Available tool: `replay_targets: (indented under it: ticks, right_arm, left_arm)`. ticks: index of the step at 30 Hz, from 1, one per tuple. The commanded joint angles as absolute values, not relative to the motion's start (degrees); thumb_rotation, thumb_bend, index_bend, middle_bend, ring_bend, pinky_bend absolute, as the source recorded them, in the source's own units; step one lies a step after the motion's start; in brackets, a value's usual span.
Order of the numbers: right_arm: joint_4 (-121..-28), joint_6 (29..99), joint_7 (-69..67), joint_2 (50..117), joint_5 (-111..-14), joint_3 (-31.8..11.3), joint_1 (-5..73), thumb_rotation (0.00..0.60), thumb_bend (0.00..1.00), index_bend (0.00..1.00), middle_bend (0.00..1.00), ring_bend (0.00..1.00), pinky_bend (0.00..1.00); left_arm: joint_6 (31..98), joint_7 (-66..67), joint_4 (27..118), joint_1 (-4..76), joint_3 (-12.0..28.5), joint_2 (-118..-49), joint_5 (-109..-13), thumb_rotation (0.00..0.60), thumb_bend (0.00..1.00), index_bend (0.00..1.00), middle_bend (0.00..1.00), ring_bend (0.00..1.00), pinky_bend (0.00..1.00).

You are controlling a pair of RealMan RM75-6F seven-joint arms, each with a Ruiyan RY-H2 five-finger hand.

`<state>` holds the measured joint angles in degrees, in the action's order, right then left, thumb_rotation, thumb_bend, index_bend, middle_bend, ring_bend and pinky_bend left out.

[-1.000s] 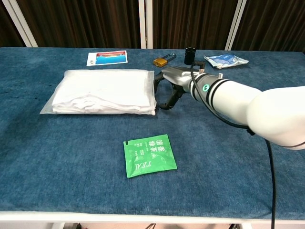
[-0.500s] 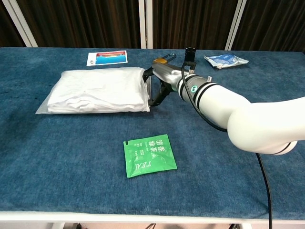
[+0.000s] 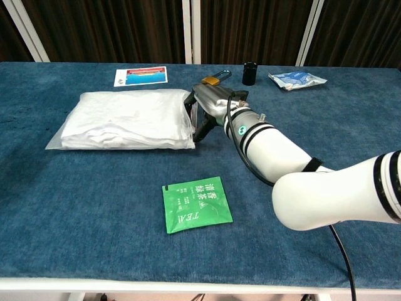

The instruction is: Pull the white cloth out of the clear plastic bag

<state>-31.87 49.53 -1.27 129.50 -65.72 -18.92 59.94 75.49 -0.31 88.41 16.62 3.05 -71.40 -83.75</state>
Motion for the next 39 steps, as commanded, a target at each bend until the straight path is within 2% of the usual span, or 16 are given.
replay_targets:
  ticks: [1, 5, 9, 16, 20, 24, 30, 39]
  right_arm:
    - [-31.48, 49.95, -0.81, 130.0, -65.62, -17.44, 60.65, 0.6, 0.32, 0.66, 0.31, 0.0, 0.0]
    - [-31.83, 50.65, -0.14, 130.0, -64.38, -15.62, 60.97, 0.6, 0.45, 0.67, 0.31, 0.0, 0.0]
    - [-31.1, 52.45, 0.55, 130.0, -64.33, -13.45, 60.9, 0.6, 0.59, 0.71, 0.32, 0.01, 0.0]
    - [-28.61, 58.55, -2.49, 130.0, -66.82, -12.19, 58.67, 0.6, 0.74, 0.76, 0.32, 0.03, 0.0]
    - [-29.68, 61.63, -3.15, 127.59, -68.99, -11.89, 56.18, 0.6, 0.75, 0.76, 0.32, 0.03, 0.0]
    - [-36.24, 63.38, 0.03, 122.54, -69.78, -12.2, 53.63, 0.6, 0.75, 0.76, 0.32, 0.03, 0.0]
    - [-49.64, 62.0, 9.02, 116.16, -66.91, -15.62, 52.25, 0.6, 0.75, 0.76, 0.32, 0.03, 0.0]
    - [-59.24, 60.74, 18.59, 113.15, -63.21, -18.49, 51.92, 0.6, 0.76, 0.76, 0.32, 0.03, 0.0]
  left_arm:
    - [76.04, -0.54, 88.41, 16.36, 3.09, -71.36, -84.01, 0.6, 0.07, 0.3, 0.23, 0.14, 0.2]
    - [76.58, -0.78, 88.34, 16.13, 3.08, -71.27, -84.36, 0.6, 0.07, 0.3, 0.23, 0.14, 0.2]
    - [77.12, -0.86, 88.37, 15.98, 3.11, -71.09, -84.82, 0.6, 0.07, 0.3, 0.23, 0.14, 0.2]
    - [75.24, -0.25, 87.66, 17.44, 3.26, -71.47, -85.43, 0.6, 0.07, 0.3, 0.23, 0.14, 0.2]
    - [71.7, 0.49, 87.12, 19.75, 3.09, -72.05, -86.02, 0.6, 0.07, 0.31, 0.23, 0.14, 0.2]
    - [68.14, 1.34, 86.6, 22.81, 3.73, -74.04, -86.42, 0.6, 0.07, 0.31, 0.23, 0.14, 0.2]
    - [63.87, 5.48, 84.19, 27.73, 6.12, -81.35, -84.84, 0.6, 0.07, 0.32, 0.23, 0.14, 0.21]
    - [63.67, 13.62, 75.64, 29.27, 7.43, -93.36, -79.49, 0.6, 0.07, 0.35, 0.23, 0.14, 0.25]
